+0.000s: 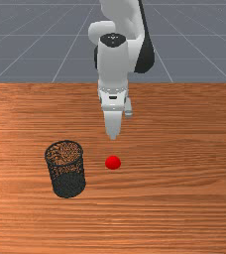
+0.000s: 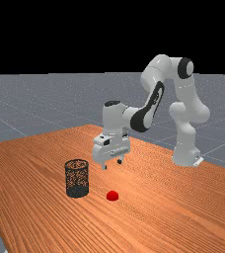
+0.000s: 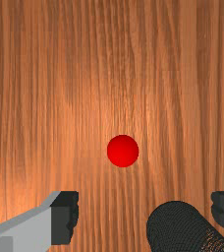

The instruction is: Put the ball into the container

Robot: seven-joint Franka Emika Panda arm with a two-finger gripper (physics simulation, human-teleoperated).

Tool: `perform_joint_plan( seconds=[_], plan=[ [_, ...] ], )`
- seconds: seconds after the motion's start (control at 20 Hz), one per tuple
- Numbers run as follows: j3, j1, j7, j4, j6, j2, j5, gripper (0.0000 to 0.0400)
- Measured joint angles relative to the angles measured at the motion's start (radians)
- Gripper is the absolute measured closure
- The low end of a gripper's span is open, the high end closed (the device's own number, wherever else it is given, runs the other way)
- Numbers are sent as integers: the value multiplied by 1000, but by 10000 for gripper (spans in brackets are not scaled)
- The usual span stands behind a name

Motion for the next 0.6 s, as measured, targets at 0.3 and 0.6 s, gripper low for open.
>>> perform_joint_plan(
  seconds=[0.3, 0.6],
  plan=[
    [-23, 25, 50, 2, 3, 4, -55, 223],
    [-18, 20, 36, 1, 21, 23, -42, 11]
  ],
)
